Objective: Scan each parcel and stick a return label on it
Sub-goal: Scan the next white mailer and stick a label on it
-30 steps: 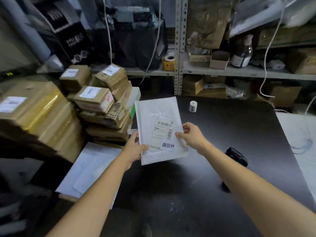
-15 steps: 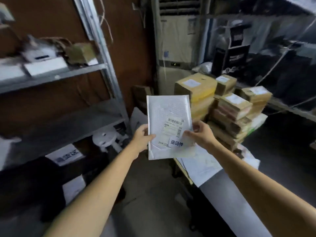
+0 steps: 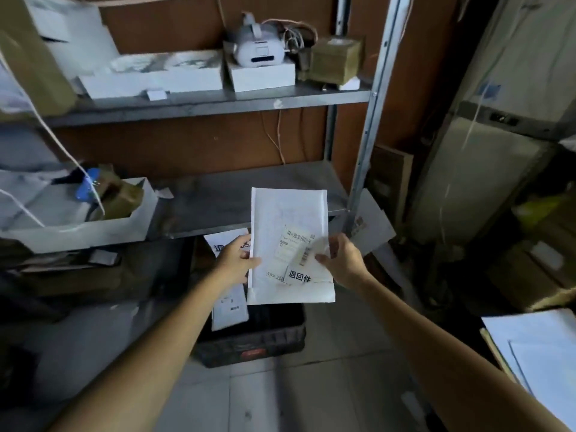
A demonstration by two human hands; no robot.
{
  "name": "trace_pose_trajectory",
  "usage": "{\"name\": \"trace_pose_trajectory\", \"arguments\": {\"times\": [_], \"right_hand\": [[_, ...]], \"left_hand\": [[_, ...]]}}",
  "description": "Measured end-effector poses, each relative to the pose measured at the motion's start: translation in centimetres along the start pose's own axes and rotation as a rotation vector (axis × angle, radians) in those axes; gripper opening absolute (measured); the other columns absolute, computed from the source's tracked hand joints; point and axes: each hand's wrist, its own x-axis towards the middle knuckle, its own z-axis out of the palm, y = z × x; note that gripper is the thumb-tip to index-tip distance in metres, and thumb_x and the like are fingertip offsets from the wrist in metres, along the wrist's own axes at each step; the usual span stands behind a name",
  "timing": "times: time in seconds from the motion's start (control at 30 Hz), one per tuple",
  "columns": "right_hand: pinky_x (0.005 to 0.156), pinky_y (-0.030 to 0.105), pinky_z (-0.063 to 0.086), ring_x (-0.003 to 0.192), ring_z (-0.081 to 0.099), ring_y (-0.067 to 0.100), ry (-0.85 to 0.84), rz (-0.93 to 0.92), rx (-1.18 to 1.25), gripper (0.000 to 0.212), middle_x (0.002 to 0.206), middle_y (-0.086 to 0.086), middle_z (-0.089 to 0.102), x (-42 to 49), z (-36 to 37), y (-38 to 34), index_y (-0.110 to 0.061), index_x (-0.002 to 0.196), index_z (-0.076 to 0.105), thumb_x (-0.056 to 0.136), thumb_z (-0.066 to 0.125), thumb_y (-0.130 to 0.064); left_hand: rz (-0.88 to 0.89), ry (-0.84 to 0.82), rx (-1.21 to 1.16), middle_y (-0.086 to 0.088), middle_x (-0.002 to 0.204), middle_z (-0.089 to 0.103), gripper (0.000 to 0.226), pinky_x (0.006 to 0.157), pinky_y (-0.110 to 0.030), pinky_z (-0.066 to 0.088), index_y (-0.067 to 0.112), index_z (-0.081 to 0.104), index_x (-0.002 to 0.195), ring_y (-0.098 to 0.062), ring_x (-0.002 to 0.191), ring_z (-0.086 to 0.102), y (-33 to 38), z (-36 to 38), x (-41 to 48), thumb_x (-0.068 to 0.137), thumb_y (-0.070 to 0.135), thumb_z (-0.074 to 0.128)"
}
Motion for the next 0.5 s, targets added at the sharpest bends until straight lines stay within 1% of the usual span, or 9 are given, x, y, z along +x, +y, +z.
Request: {"name": "trace_pose_trajectory", "arguments": {"times": [0.03,0.07,0.1,0.2,0.27,0.33,0.4,0.43,0.5], "right_hand": [[0.057,0.010,0.050,0.079,0.062,0.004,-0.018,0.001,-0.015,0.036,0.095,-0.009,0.062,1.2,1.7,0.0,-0.020,0.112,0.048,0.087,0.075,-0.022],[0.066,0.018,0.055,0.084,0.064,0.010,-0.030,0.000,-0.033,0.037,0.100,-0.006,0.064,2.4,3.3,0.1,-0.019,0.115,0.049,0.087,0.074,-0.023],[0.072,0.024,0.056,0.090,0.064,0.014,-0.038,-0.004,-0.056,0.038,0.104,-0.005,0.064,3.6,4.7,0.4,-0.019,0.117,0.049,0.087,0.074,-0.023],[0.080,0.030,0.055,0.095,0.062,0.017,-0.063,0.002,-0.104,0.043,0.112,-0.002,0.065,7.5,8.5,2.2,-0.020,0.122,0.049,0.087,0.073,-0.023],[0.078,0.029,0.053,0.093,0.059,0.015,-0.085,0.011,-0.145,0.046,0.114,0.001,0.065,10.2,10.8,4.2,-0.019,0.126,0.048,0.087,0.073,-0.024],[0.074,0.027,0.049,0.090,0.057,0.015,-0.106,0.019,-0.193,0.045,0.114,0.003,0.065,13.2,13.2,6.6,-0.017,0.125,0.049,0.087,0.073,-0.025],[0.070,0.023,0.046,0.090,0.058,0.016,-0.159,0.042,-0.210,0.045,0.116,0.005,0.066,16.1,16.0,9.2,-0.017,0.125,0.049,0.087,0.072,-0.026],[0.072,0.023,0.047,0.094,0.060,0.018,-0.188,0.055,-0.209,0.047,0.118,0.005,0.065,17.5,17.5,10.6,-0.018,0.127,0.047,0.088,0.071,-0.026],[0.076,0.027,0.051,0.102,0.064,0.022,-0.245,0.086,-0.201,0.051,0.122,0.005,0.065,20.2,20.5,13.8,-0.021,0.132,0.043,0.089,0.070,-0.026]], "left_hand": [[-0.019,0.010,-0.010,-0.017,0.109,0.066,0.059,0.079,-0.046,0.058,0.012,0.042,0.142,-0.027,0.091,0.067,-0.9,-0.9,1.2,0.089,-0.004,0.062],[-0.031,0.019,-0.008,-0.016,0.106,0.065,0.059,0.074,-0.041,0.058,0.011,0.042,0.142,-0.024,0.086,0.065,-1.8,-1.6,2.3,0.090,-0.005,0.062],[-0.042,0.028,0.000,-0.015,0.104,0.063,0.058,0.072,-0.040,0.056,0.010,0.042,0.142,-0.023,0.084,0.064,-2.6,-2.1,3.5,0.090,-0.005,0.061],[-0.084,0.042,0.021,-0.010,0.091,0.060,0.059,0.067,-0.035,0.053,0.012,0.040,0.143,-0.022,0.077,0.060,-5.6,-2.6,7.4,0.091,-0.003,0.061],[-0.113,0.070,0.038,-0.010,0.089,0.057,0.062,0.067,-0.035,0.052,0.014,0.039,0.145,-0.020,0.077,0.058,-7.8,-2.3,10.2,0.090,-0.002,0.062],[-0.162,0.094,0.059,-0.010,0.094,0.056,0.065,0.074,-0.039,0.054,0.020,0.039,0.145,-0.023,0.084,0.059,-10.4,-1.8,13.3,0.089,0.000,0.064],[-0.209,0.120,0.074,-0.002,0.095,0.058,0.066,0.072,-0.036,0.057,0.025,0.039,0.145,-0.017,0.083,0.061,-13.5,-1.1,16.4,0.088,0.003,0.066],[-0.220,0.130,0.095,0.000,0.096,0.060,0.065,0.070,-0.033,0.057,0.026,0.040,0.144,-0.014,0.083,0.061,-15.1,-0.8,18.0,0.088,0.005,0.066],[-0.255,0.133,0.119,-0.003,0.101,0.062,0.064,0.078,-0.040,0.058,0.026,0.041,0.143,-0.019,0.092,0.063,-18.8,0.0,21.7,0.088,0.005,0.066]]}}
